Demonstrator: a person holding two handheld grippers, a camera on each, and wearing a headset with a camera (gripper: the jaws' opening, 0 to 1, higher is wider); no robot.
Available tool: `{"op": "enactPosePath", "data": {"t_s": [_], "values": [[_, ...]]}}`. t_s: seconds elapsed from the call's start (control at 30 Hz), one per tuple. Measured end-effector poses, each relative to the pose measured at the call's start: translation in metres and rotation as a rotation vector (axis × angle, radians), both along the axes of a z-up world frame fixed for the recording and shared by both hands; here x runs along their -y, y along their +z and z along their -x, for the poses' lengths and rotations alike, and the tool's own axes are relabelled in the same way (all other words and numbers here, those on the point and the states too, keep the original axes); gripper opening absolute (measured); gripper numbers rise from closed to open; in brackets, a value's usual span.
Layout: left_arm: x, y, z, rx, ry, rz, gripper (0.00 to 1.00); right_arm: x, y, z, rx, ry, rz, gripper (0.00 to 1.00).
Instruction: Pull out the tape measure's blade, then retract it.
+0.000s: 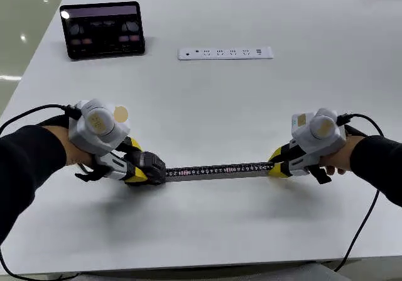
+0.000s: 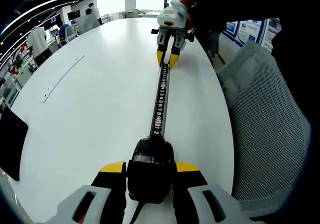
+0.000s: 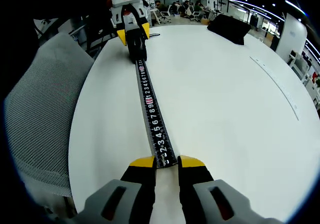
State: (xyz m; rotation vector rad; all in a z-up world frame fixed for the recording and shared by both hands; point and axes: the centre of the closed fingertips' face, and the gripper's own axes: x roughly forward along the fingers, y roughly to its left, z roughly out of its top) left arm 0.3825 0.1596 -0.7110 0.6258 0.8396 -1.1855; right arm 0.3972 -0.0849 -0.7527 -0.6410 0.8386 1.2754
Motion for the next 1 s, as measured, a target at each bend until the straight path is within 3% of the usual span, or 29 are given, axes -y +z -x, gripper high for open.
{"op": "enactPosePath", "data": {"t_s": [0.1,0.2,0.37,0.53,0.63,0.77,0.87,0.9,0.93,0.97,1.0], "values": [[-0.003,0.001,-0.002,-0.015,0.054,0.023,0.33,0.001,0.001,-0.004,0.022,-0.03,-0.003,0.13],[-0.01,-0.001,-0.002,-0.002,0.069,0.013,0.41,0.004,0.0,-0.002,0.022,-0.057,-0.01,0.14],[-0.027,-0.002,-0.006,0.003,0.203,0.023,0.62,0.006,0.006,0.004,0.028,-0.107,-0.041,0.23],[-0.04,0.005,-0.007,0.036,0.331,0.086,0.82,0.012,0.015,0.004,0.06,-0.167,-0.073,0.31],[-0.049,0.012,-0.012,0.076,0.42,0.137,0.99,0.016,0.02,0.006,0.076,-0.202,-0.088,0.38],[-0.063,0.026,-0.011,0.112,0.518,0.207,1.0,0.02,0.031,0.009,0.104,-0.26,-0.128,0.5],[-0.069,0.034,-0.004,0.147,0.544,0.255,1.0,0.024,0.038,0.015,0.125,-0.285,-0.147,0.55],[-0.074,0.037,-0.005,0.192,0.56,0.258,1.0,0.026,0.04,0.016,0.138,-0.292,-0.15,0.56],[-0.085,0.041,-0.007,0.278,0.578,0.236,1.0,0.031,0.041,0.016,0.165,-0.305,-0.154,0.57],[-0.087,0.041,-0.004,0.284,0.592,0.24,1.0,0.033,0.044,0.015,0.195,-0.313,-0.162,0.58],[-0.089,0.04,0.001,0.264,0.617,0.251,1.0,0.035,0.046,0.018,0.213,-0.315,-0.168,0.58]]}}
